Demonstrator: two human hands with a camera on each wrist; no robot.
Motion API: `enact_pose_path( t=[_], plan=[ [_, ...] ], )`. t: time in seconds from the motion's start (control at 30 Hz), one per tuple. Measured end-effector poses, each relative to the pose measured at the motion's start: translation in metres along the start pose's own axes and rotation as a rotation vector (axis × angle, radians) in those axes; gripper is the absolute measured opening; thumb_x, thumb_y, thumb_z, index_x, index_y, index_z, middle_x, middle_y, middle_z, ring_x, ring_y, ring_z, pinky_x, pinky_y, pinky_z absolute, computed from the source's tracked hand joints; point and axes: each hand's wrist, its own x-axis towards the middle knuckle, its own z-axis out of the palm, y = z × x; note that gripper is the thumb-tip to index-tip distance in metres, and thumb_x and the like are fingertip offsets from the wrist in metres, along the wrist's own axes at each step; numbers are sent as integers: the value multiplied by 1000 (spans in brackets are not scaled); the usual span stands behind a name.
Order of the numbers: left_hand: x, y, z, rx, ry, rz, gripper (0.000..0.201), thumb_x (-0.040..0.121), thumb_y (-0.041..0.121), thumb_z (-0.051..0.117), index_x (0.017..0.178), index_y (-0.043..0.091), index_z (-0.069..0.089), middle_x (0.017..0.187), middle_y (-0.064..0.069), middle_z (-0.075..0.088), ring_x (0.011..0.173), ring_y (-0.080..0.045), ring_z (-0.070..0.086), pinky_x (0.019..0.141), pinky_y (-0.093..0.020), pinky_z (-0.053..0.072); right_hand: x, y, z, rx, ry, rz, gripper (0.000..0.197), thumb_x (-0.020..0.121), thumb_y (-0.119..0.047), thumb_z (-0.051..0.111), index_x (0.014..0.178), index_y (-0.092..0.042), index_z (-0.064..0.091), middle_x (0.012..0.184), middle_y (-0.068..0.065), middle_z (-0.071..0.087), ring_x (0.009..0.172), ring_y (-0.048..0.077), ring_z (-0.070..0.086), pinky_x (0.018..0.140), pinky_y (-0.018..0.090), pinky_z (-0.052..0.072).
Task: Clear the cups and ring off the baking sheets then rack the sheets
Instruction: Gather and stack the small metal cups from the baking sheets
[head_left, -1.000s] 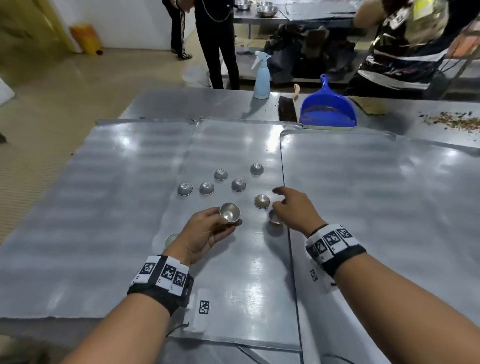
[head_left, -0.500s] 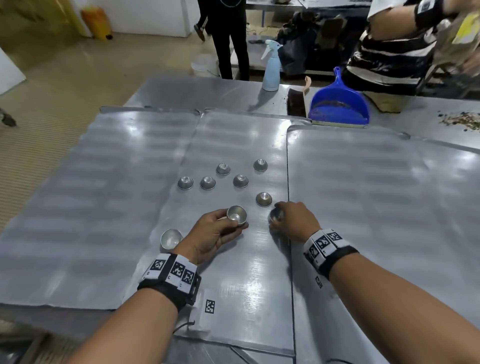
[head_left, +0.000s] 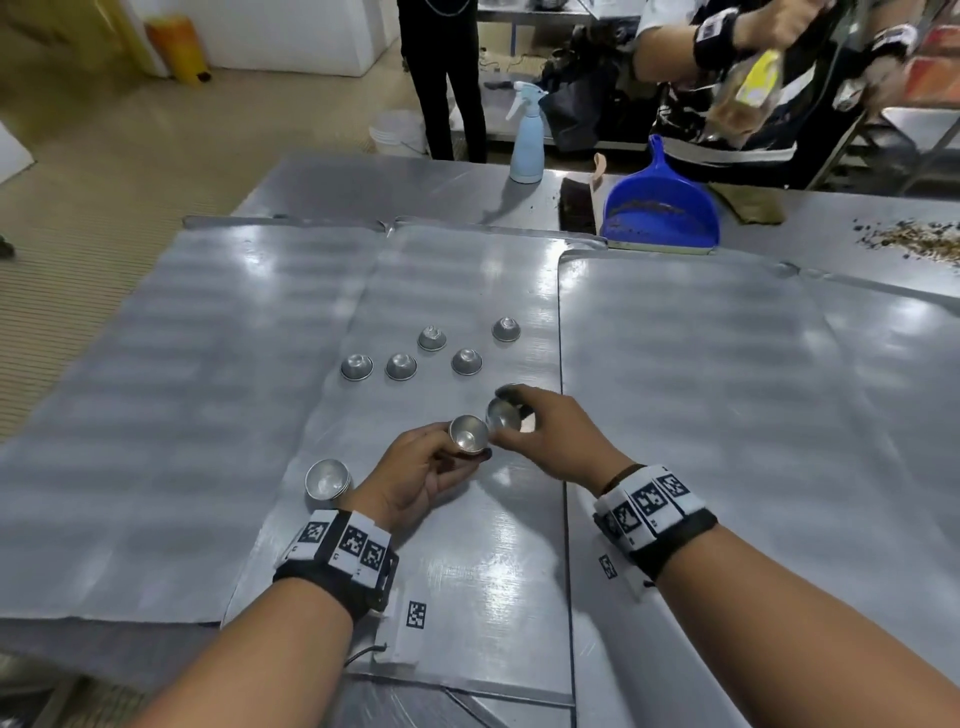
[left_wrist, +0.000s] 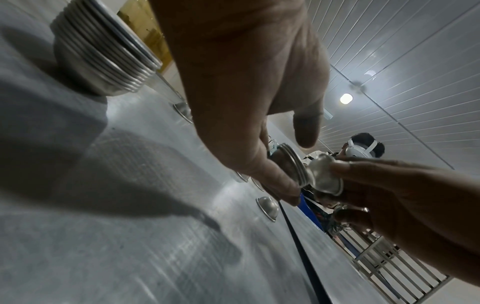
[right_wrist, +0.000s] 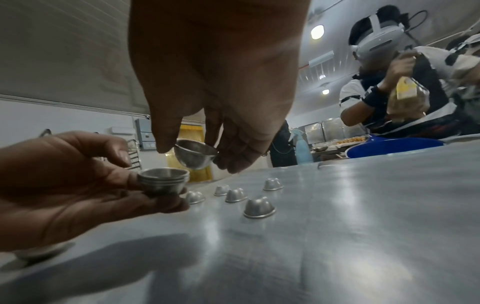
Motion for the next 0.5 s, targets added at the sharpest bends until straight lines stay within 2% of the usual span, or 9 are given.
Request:
enact_pose_path(
  t=[0.07,0.17,0.27,0.37,0.43,0.5],
  plan=[
    [-2,-1,1,-8,4,7,33,85,-5,54,115,-9,67,104,-25,73,99,-31,73,92,-34,59,-2,-7,7,0,-28,-47,52,84,-37,74,132,-22,59,121,-4,66,105,12,61,90,31,51],
    [-7,2,3,22,2,11,35,89,-13,37,112,-10,64,83,-16,71,71,-16,71,82,-31,62,-3,-11,18,-31,-66,-67,55,83,-39,74,134,-25,58,120,-5,67,107,12,61,91,32,50],
    [-12,7,4,30,-3,4,36,90,-14,32,109,-9,62,74,-12,70,63,-13,66,77,-30,63,-3,-12,27,-29,-63,-70,59,80,-39,77,134,-28,57,119,-7,68,109,14,62,92,33,50],
    [-16,9,1,16,18,17,35,90,-12,35,108,-9,65,87,-20,69,73,-19,68,76,-31,63,-1,-12,31,23,-99,-79,64,78,-37,78,137,-31,55,122,-12,66,108,7,60,92,27,48],
    [-16,8,-2,-11,46,32,36,90,-11,38,110,-10,67,100,-28,67,89,-30,68,85,-36,62,3,-12,27,84,-111,-57,61,82,-37,74,139,-36,52,124,-12,61,109,2,57,90,23,47],
    [-15,7,-5,-28,86,36,35,89,-11,38,110,-9,68,107,-33,68,106,-42,67,91,-39,60,12,-6,18,82,-52,-5,51,87,-31,66,137,-34,54,123,-8,60,108,6,58,89,25,46]
  ],
)
